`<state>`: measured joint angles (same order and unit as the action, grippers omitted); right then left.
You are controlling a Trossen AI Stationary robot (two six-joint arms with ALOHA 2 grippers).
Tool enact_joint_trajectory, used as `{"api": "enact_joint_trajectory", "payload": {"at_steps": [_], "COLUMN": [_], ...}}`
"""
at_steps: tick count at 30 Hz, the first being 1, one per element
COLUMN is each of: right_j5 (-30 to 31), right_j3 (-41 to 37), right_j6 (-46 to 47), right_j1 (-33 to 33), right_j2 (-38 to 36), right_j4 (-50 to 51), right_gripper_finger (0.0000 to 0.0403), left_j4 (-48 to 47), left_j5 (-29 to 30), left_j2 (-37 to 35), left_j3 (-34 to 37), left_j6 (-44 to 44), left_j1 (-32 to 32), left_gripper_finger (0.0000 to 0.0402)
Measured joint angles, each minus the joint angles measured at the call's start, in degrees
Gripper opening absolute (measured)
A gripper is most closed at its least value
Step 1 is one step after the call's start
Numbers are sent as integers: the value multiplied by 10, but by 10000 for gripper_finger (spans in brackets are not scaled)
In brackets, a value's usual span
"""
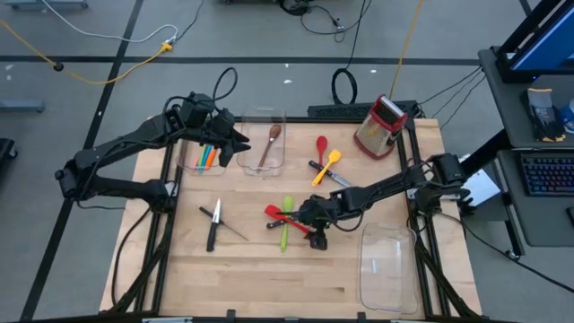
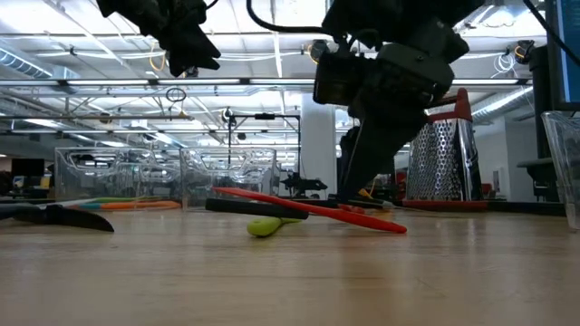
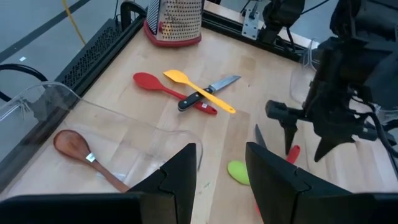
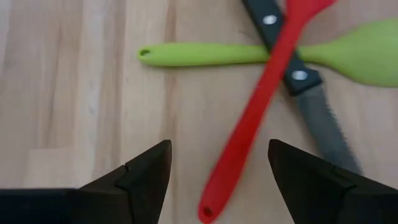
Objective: Pick & Place Kitchen Items
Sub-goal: Put the red spatula into the left transparent bin
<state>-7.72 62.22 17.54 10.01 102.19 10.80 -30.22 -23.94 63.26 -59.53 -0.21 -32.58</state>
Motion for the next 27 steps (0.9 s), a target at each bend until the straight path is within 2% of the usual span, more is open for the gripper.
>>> {"api": "enact_joint_trajectory", "payload": {"at_steps": [9,16,21,27], "right_j5": [4,41,71,86], "right_j3": [23,25,24,23], "right_j6": [53,93,104,120], "right_j1": [12,23,30,32], "right_j2": [50,71,78,79], "right_j4": [4,9,11,11], "right_gripper_finger": [258,248,206,123], "left_j4": [0,0,0,0], "left_j5": [1,0,0,0], "left_j2": [0,0,0,0], "left_j3": [0,0,0,0], "left_j6": [9,20,20,20], "left_j1": [-17,-20,-20,-20], "left_gripper_finger": [143,143,143,143]}}
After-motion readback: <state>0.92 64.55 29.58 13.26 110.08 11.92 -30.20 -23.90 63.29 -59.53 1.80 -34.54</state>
